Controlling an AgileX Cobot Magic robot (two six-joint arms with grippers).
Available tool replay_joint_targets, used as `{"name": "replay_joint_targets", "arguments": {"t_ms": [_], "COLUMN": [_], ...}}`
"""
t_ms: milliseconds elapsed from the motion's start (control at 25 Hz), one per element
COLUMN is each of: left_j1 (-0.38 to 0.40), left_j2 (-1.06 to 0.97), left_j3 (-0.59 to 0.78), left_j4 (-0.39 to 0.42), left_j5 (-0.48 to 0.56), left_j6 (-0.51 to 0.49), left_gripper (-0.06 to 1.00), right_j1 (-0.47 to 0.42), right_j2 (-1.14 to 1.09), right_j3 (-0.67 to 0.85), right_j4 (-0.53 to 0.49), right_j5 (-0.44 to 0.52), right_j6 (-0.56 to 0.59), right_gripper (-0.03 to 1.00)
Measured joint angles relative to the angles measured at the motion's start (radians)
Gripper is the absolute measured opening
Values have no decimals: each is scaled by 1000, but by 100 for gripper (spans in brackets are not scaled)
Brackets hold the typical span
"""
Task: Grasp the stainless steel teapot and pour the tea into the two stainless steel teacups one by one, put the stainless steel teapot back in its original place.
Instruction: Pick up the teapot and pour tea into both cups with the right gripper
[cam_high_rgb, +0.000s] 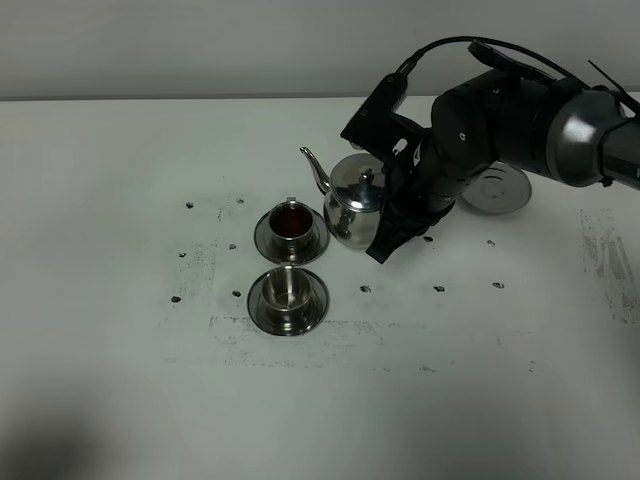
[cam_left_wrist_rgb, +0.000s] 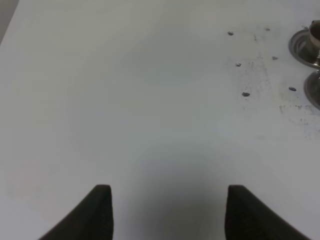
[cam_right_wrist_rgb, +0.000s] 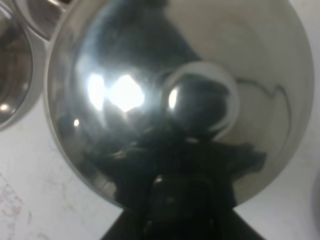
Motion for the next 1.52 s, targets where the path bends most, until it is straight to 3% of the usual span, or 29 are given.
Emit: {"name": "replay_joint_targets", "arguments": {"t_ms": [680, 960, 1120, 1360, 1520], "left_j1": [0, 0, 0, 0, 0], "left_j2": [0, 0, 0, 0, 0], "left_j3": [0, 0, 0, 0, 0], "left_j4": [0, 0, 0, 0, 0], "left_j5": [0, 0, 0, 0, 0], "left_j6": [0, 0, 0, 0, 0], "left_gripper": [49, 49, 49, 49, 49], "right_j1": [-6, -6, -6, 0, 24], "right_j2": [59, -61, -184, -239, -239], "right_j3": [12, 21, 122, 255, 261], "right_j4": [-2, -30, -45, -48, -89], "right_j5": [-47, 13, 3, -10, -48], "right_j6": [14, -9, -145, -518, -586], "right_gripper": [20, 20, 20, 20, 20]}}
